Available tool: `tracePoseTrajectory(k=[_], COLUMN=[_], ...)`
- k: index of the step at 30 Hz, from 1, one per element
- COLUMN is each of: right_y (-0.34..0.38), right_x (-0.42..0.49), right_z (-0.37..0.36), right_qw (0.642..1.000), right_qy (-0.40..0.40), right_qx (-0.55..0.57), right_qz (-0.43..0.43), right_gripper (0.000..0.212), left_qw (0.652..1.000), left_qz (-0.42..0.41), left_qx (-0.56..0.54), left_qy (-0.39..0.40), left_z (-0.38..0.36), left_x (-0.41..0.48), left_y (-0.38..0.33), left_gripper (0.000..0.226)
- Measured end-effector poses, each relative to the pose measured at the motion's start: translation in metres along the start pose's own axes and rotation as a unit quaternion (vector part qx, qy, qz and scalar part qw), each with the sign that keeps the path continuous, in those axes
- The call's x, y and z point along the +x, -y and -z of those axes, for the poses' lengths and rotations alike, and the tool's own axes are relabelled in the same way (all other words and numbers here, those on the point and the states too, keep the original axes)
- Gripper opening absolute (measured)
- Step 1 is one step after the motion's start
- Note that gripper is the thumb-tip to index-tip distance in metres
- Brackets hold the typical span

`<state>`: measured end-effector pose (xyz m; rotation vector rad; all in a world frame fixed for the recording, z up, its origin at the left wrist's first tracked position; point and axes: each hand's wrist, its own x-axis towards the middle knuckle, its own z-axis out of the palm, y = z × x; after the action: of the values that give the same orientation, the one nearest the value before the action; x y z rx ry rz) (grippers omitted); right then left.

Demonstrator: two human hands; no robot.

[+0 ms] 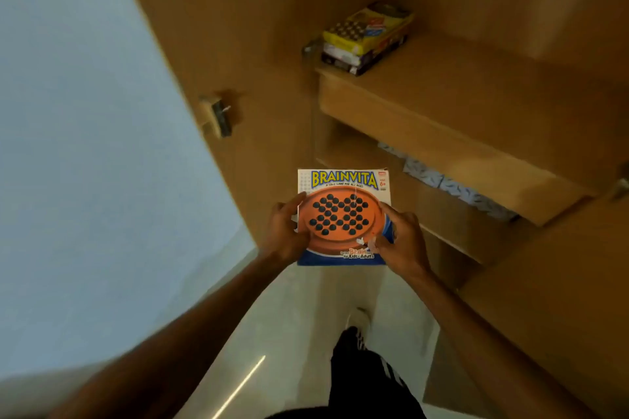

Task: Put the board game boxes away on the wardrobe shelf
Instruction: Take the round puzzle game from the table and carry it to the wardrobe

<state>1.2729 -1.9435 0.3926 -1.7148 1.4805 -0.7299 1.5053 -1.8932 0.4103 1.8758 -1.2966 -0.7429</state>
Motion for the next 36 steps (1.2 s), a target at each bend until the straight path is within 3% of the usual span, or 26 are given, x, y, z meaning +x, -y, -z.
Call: tracePoseTrajectory(k=[8,20,25,29,31,33,36], right_y=[0.008,0.043,0.066,0.073,0.074,0.078,0.077], right_x=[0.187,0.432,0.519,0.559,0.577,0.588,0.601], right_z=[0.07,0.14,0.142,0.138,0.135,0.133,0.126], right_qw=[0.995,0.991,0.991,0.992,0.992,0.989,0.989], right_qy=[-0.095,-0.125,-0.129,-0.115,-0.113,-0.113,-0.083], right_qx=[-0.02,-0.028,-0.002,-0.018,-0.042,-0.068,-0.061], right_qz=[-0.001,0.043,0.043,0.039,0.044,0.065,0.103], right_gripper=[0.06,0.053,0.045,0.022,0.021,0.023,0.022], left_qw=[0.996,0.994,0.989,0.955,0.933,0.933,0.953], left_qz=[-0.06,-0.095,-0.11,-0.067,-0.057,-0.06,-0.114], left_qx=[-0.059,-0.056,-0.071,-0.175,-0.166,-0.12,-0.01], left_qy=[0.037,0.004,0.067,0.232,0.313,0.333,0.28], left_z=[-0.052,-0.066,-0.056,-0.046,-0.043,-0.039,-0.031], left_x=[0.201,0.453,0.556,0.617,0.641,0.657,0.671], left_y=[-0.094,-0.21,-0.243,-0.237,-0.233,-0.23,-0.22], left_gripper=[0.058,0.05,0.053,0.066,0.079,0.08,0.068])
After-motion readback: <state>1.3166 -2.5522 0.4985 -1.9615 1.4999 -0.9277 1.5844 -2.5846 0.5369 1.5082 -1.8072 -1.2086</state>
